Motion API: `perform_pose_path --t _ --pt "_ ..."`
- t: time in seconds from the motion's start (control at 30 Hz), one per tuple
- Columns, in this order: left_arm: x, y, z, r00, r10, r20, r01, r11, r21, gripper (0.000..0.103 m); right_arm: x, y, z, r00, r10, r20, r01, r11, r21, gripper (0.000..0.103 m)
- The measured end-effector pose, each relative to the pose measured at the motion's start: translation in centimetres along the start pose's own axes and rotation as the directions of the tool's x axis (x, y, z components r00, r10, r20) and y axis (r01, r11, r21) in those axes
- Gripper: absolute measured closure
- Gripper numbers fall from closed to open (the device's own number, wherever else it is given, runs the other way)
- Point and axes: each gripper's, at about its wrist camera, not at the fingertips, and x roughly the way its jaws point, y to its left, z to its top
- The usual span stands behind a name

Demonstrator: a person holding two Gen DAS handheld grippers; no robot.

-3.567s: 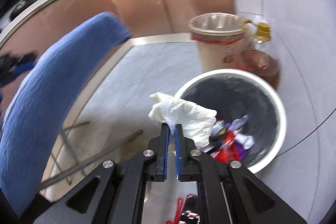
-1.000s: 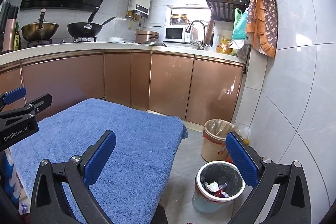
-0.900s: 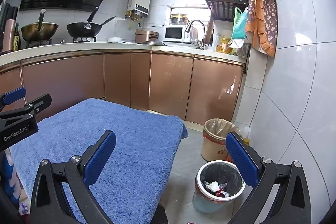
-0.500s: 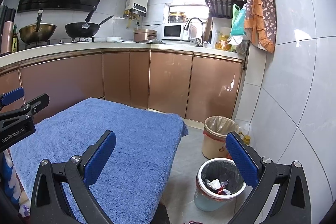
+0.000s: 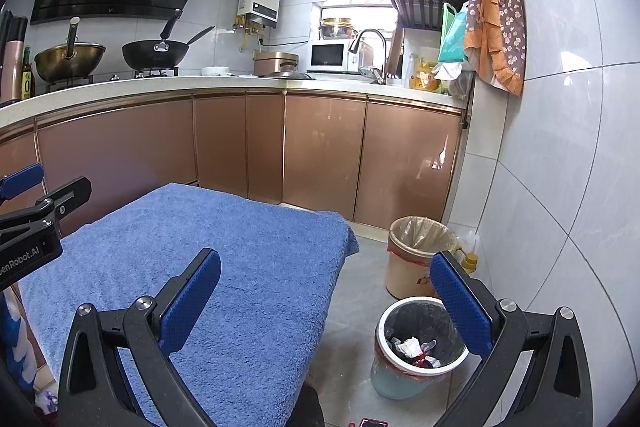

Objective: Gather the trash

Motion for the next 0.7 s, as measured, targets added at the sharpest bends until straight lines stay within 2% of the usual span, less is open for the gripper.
perform_pose_path --t 0.7 --pt "3.6 -1.0 -1.5 0.996 -0.037 -0.083 0.041 0.998 0.038 0.019 2.4 -0.9 -1.6 0.997 -0.020 -0.074 0.022 0.999 0.028 0.000"
